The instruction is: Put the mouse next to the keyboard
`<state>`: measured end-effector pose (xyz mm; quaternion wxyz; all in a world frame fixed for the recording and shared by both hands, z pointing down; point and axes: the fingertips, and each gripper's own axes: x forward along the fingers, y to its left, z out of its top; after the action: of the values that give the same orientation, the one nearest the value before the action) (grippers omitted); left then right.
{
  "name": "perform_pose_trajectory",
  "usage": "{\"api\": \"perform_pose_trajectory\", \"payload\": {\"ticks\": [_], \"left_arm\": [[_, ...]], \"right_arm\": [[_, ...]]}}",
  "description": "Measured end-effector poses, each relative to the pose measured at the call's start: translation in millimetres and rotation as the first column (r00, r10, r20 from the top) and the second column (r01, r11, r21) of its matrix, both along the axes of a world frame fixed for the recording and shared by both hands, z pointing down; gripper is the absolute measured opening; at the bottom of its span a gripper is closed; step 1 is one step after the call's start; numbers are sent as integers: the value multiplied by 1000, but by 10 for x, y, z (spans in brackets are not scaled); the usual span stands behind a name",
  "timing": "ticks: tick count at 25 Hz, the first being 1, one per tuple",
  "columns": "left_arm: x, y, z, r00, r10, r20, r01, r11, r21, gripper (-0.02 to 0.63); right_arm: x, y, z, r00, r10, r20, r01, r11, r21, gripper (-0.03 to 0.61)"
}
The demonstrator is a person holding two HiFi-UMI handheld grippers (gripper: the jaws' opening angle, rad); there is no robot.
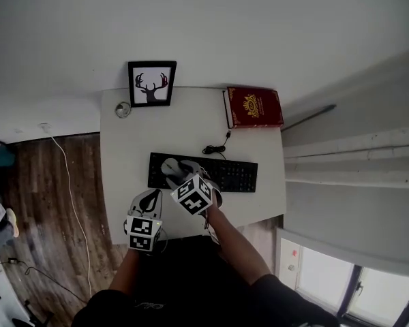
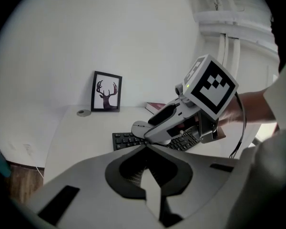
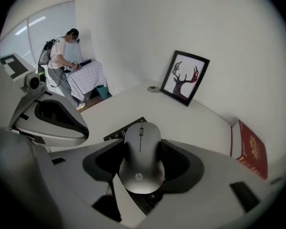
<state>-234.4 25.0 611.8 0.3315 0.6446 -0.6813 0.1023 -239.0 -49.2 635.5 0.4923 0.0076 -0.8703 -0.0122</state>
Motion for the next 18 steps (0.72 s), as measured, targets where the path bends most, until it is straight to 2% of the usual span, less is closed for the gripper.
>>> {"api": "perform_pose_trajectory", "payload": {"ticks": [7, 13, 18], "left_arm": [[126, -57, -20, 998, 68, 1, -68, 998, -2, 2], [279, -121, 19, 991, 129, 23, -129, 992, -12, 2], [474, -248, 4, 987, 157, 47, -156, 988, -10, 2]], "right_arm": [[116, -90, -91, 998, 63, 20, -63, 998, 6, 258], [357, -145, -73, 991, 128, 34, -128, 992, -5, 258], [573, -274, -73, 988, 144, 48, -144, 990, -3, 258]]}}
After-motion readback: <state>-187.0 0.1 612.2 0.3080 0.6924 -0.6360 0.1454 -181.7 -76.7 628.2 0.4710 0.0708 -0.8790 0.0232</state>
